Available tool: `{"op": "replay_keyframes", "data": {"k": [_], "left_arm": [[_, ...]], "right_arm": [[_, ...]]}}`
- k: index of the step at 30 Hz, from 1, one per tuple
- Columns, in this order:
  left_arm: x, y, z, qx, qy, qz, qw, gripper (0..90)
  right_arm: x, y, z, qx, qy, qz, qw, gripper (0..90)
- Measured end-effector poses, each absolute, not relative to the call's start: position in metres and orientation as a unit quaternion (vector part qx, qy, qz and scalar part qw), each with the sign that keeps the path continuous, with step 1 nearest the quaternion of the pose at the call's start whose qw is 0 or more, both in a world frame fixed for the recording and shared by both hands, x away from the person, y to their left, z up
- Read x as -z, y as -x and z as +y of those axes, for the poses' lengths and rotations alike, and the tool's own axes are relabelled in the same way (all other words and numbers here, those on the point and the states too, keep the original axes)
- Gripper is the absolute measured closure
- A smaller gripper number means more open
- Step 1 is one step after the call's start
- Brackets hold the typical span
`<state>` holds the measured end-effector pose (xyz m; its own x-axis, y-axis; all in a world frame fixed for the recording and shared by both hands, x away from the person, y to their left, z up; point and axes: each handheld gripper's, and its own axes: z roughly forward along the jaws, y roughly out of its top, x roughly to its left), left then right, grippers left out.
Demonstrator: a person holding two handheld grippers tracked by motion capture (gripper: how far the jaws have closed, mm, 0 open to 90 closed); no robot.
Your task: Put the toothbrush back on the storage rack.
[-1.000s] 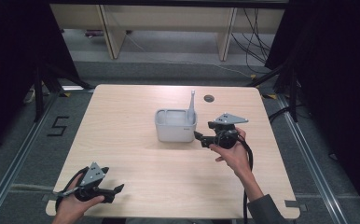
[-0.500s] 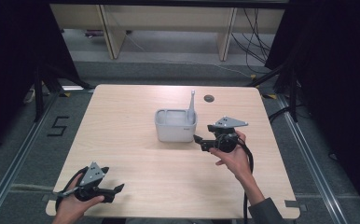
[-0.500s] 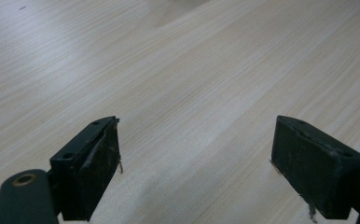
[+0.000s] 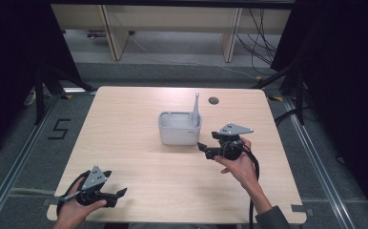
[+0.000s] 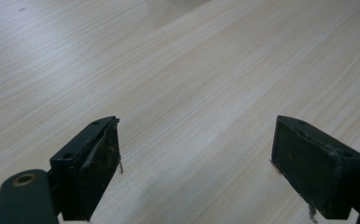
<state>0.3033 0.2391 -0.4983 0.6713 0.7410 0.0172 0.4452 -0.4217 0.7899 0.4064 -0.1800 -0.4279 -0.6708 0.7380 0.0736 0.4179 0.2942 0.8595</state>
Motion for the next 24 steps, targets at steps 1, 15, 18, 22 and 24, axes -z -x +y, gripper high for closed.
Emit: {"op": "replay_keyframes", "data": {"k": [1,15,18,22,24], "left_arm": [[0.498,-0.303,0.239,-0.186,-0.823,0.36,0.399,14.9],[0.498,-0.303,0.239,-0.187,-0.823,0.36,0.397,15.0],[0.498,-0.303,0.239,-0.185,-0.823,0.36,0.398,15.0],[0.498,-0.303,0.239,-0.185,-0.823,0.36,0.398,14.9],[0.498,-0.303,0.239,-0.185,-0.823,0.36,0.397,15.0]], "right_arm": [[0.428,-0.407,-0.181,-0.465,-0.36,0.79,0.172,28.4],[0.435,-0.399,-0.179,-0.451,-0.365,0.798,0.165,28.1],[0.436,-0.398,-0.179,-0.453,-0.36,0.799,0.164,28.1],[0.44,-0.394,-0.179,-0.453,-0.37,0.796,0.156,28.1],[0.442,-0.394,-0.18,-0.454,-0.36,0.799,0.16,28.1]]}}
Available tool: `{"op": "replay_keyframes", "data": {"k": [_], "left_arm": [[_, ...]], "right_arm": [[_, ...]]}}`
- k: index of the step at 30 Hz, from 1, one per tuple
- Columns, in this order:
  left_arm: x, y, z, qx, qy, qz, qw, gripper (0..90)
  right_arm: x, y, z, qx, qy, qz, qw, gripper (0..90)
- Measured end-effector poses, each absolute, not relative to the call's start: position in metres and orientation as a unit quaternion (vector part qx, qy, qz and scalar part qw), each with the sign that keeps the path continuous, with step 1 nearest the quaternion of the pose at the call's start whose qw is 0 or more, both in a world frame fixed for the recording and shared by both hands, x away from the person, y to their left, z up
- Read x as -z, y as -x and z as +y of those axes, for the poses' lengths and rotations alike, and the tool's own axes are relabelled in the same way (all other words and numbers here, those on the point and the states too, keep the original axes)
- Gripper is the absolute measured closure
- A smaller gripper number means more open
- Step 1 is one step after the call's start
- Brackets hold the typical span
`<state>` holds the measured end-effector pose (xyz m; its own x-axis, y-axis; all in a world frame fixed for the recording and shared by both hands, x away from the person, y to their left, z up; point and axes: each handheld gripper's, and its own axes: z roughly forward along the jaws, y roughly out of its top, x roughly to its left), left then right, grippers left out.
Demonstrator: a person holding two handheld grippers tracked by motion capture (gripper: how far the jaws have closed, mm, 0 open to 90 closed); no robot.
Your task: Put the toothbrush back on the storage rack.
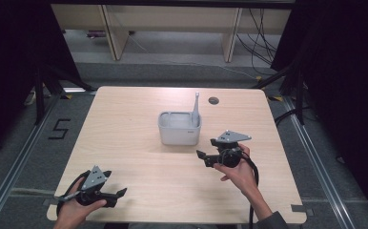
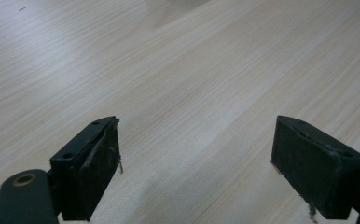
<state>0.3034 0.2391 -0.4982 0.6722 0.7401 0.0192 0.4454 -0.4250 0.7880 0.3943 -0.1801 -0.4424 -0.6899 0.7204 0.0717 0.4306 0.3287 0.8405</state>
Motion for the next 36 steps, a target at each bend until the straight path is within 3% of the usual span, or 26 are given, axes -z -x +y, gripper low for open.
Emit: {"op": "replay_keyframes", "data": {"k": [21,29,36], "left_arm": [[0.498,-0.303,0.239,-0.185,-0.824,0.359,0.397,14.9],[0.498,-0.303,0.239,-0.185,-0.824,0.359,0.397,15.0],[0.499,-0.303,0.238,-0.184,-0.822,0.36,0.4,15.0]], "right_arm": [[0.456,-0.384,-0.182,-0.443,-0.36,0.809,0.141,27.8],[0.461,-0.378,-0.185,-0.438,-0.377,0.803,0.142,18.2],[0.464,-0.373,-0.188,-0.445,-0.377,0.802,0.128,17.3]]}}
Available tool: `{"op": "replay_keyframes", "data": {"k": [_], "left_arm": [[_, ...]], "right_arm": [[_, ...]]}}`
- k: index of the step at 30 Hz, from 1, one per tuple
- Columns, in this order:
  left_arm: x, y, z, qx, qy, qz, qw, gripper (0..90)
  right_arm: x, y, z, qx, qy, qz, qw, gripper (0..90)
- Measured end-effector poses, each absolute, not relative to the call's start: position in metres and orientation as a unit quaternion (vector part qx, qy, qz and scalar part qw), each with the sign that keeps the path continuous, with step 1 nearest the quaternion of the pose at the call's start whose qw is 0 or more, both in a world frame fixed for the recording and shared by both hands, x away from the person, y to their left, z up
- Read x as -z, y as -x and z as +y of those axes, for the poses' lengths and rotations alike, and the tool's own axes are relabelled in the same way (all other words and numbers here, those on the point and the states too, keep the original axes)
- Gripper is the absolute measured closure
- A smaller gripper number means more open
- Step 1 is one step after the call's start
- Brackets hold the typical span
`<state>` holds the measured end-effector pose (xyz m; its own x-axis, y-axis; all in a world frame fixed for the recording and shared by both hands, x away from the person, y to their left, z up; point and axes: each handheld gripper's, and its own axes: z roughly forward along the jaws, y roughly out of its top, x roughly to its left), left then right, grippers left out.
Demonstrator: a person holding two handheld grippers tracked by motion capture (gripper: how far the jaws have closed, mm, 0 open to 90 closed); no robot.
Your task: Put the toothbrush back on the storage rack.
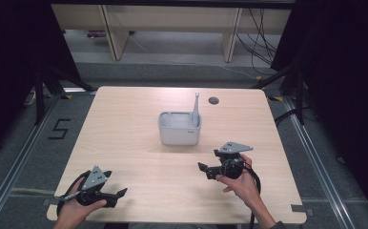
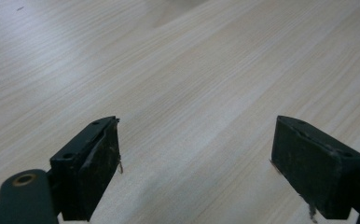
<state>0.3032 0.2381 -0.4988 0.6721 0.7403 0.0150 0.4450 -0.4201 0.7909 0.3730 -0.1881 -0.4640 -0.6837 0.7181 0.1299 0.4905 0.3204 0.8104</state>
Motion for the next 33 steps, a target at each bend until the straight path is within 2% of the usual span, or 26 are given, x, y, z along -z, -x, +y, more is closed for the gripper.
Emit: {"op": "replay_keyframes", "data": {"k": [12,14,19,22,28,29,30,31,33], "left_arm": [[0.498,-0.303,0.239,-0.185,-0.825,0.358,0.397,15.0],[0.498,-0.303,0.239,-0.187,-0.825,0.358,0.394,15.0],[0.498,-0.303,0.239,-0.187,-0.826,0.358,0.394,15.0],[0.498,-0.303,0.239,-0.185,-0.825,0.358,0.397,15.0],[0.498,-0.303,0.239,-0.185,-0.825,0.358,0.396,15.0],[0.498,-0.303,0.239,-0.185,-0.825,0.358,0.396,15.0],[0.499,-0.303,0.238,-0.185,-0.823,0.36,0.4,15.0],[0.499,-0.303,0.238,-0.185,-0.823,0.36,0.399,15.0],[0.499,-0.303,0.238,-0.184,-0.824,0.359,0.399,14.9]], "right_arm": [[0.473,-0.356,-0.195,-0.446,-0.389,0.8,0.096,17.2],[0.475,-0.358,-0.197,-0.447,-0.371,0.807,0.106,17.2],[0.48,-0.348,-0.201,-0.431,-0.403,0.803,0.088,17.2],[0.481,-0.347,-0.205,-0.435,-0.384,0.808,0.099,17.3],[0.485,-0.341,-0.209,-0.428,-0.38,0.815,0.094,17.1],[0.485,-0.337,-0.208,-0.427,-0.397,0.808,0.08,16.5],[0.486,-0.338,-0.21,-0.425,-0.379,0.817,0.094,16.0],[0.485,-0.334,-0.209,-0.42,-0.396,0.812,0.081,16.1],[0.487,-0.335,-0.212,-0.425,-0.374,0.819,0.09,16.1]]}}
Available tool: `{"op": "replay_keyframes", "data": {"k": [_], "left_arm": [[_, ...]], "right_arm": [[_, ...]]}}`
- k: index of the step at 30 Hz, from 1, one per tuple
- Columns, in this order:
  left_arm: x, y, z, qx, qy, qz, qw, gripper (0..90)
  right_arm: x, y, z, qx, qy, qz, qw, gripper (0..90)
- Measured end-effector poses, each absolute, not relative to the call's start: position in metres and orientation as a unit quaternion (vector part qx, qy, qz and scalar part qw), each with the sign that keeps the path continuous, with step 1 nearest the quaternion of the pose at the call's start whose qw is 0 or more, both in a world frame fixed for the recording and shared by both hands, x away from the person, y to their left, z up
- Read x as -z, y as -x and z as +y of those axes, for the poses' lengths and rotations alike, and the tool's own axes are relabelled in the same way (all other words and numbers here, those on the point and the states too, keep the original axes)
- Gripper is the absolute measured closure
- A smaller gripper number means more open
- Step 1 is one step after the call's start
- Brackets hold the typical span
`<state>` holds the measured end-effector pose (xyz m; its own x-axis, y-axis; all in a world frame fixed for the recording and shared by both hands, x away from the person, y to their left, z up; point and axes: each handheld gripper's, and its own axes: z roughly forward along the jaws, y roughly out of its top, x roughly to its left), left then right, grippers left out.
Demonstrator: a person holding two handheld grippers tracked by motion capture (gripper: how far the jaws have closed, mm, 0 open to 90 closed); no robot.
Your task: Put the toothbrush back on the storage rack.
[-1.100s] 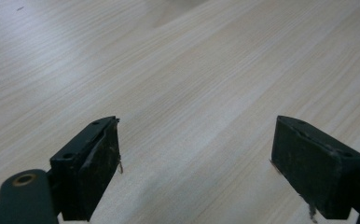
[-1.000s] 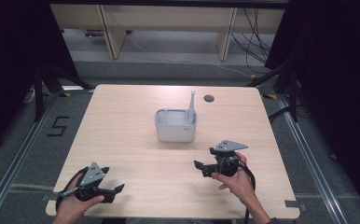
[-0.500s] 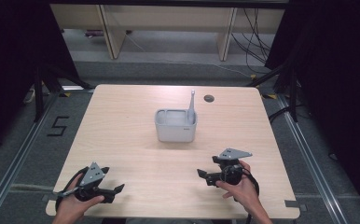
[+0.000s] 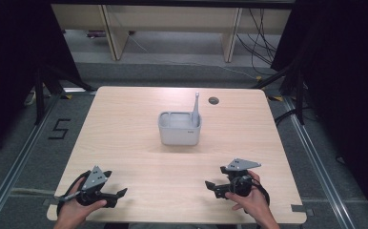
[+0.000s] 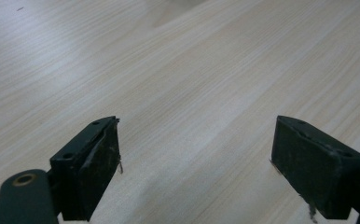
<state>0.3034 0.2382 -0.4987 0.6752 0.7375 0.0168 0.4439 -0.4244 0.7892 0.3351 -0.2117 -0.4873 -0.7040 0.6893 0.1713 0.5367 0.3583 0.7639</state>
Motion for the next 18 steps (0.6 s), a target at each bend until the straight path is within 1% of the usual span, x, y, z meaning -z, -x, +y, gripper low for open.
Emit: {"op": "replay_keyframes", "data": {"k": [1,3,4,7,9,18], "left_arm": [[0.499,-0.303,0.238,-0.184,-0.824,0.359,0.399,15.0],[0.499,-0.303,0.238,-0.184,-0.824,0.359,0.399,15.0],[0.499,-0.303,0.238,-0.184,-0.824,0.358,0.399,15.0],[0.499,-0.303,0.238,-0.184,-0.824,0.358,0.399,14.9],[0.499,-0.303,0.238,-0.185,-0.823,0.359,0.399,14.9],[0.498,-0.303,0.239,-0.185,-0.825,0.358,0.397,15.0]], "right_arm": [[0.486,-0.333,-0.213,-0.417,-0.377,0.821,0.096,16.1],[0.487,-0.329,-0.213,-0.416,-0.384,0.819,0.094,16.0],[0.487,-0.329,-0.215,-0.414,-0.377,0.822,0.103,16.0],[0.489,-0.325,-0.214,-0.409,-0.384,0.823,0.085,16.0],[0.49,-0.323,-0.214,-0.403,-0.382,0.826,0.094,16.0],[0.493,-0.318,-0.215,-0.399,-0.368,0.834,0.096,16.0]]}}
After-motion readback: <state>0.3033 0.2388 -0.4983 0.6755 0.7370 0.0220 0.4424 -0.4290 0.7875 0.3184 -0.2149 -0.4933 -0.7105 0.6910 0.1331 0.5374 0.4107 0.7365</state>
